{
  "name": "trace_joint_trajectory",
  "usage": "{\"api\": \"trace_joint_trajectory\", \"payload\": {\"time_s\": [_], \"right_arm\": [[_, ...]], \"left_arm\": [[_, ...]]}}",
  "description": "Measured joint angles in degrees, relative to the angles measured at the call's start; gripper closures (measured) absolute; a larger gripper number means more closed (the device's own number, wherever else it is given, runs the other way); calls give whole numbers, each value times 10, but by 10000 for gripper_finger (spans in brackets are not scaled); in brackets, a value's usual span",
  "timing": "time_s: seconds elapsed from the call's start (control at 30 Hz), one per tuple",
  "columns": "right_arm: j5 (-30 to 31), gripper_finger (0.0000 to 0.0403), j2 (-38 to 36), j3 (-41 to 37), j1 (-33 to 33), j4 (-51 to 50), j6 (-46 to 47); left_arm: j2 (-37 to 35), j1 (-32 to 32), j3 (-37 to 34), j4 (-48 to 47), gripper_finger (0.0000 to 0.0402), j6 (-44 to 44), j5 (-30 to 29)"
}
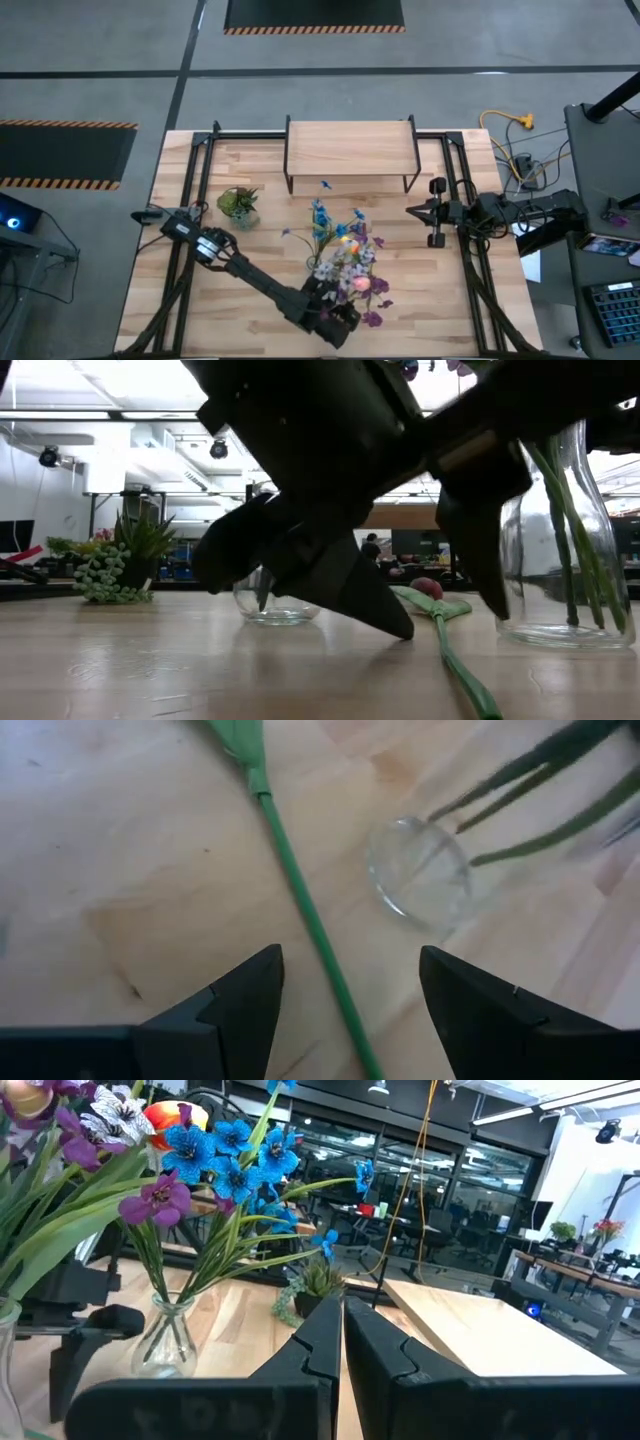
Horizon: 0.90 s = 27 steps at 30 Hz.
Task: Pick and place flowers into a vace then onto a shelf
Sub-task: Put the red tulip into the left transparent vase
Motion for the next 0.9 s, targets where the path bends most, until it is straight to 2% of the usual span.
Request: {"api": "trace_joint_trajectory", "payload": {"time_s": [0.4,0.77,0.9], "right_arm": [[0,394,0,0,0,0,-2],[0,394,0,0,0,0,-2],[0,394,0,0,0,0,-2]], "left_arm": [[-3,14,-6,-4,191,18,46],[-2,14,-10,-27,309,-5,56],[-2,15,-10,-31,338,-12,77]]}}
